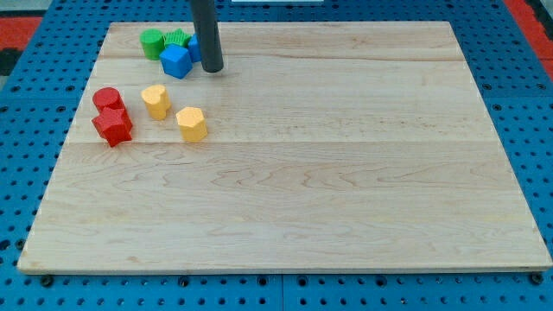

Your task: Move the red star and yellow hexagon to right

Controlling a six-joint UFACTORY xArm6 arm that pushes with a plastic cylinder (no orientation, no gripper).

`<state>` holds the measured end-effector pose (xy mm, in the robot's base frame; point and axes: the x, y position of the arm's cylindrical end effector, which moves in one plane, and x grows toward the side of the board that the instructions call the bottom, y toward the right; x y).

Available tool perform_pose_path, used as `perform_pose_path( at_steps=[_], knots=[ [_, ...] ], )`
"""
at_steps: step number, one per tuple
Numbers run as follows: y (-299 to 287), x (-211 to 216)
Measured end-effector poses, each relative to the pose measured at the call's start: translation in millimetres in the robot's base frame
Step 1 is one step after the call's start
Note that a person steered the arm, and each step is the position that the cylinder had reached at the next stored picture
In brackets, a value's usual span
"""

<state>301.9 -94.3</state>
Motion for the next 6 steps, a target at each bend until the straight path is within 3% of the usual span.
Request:
perform_pose_path(
  at_steps=[1, 2, 3, 4, 6],
  knots=[
    [15.6, 5.8],
    [75.7, -2.3],
    [97.7, -55.7],
    [81.2, -106.7],
    [43.5, -108.6]
  ],
)
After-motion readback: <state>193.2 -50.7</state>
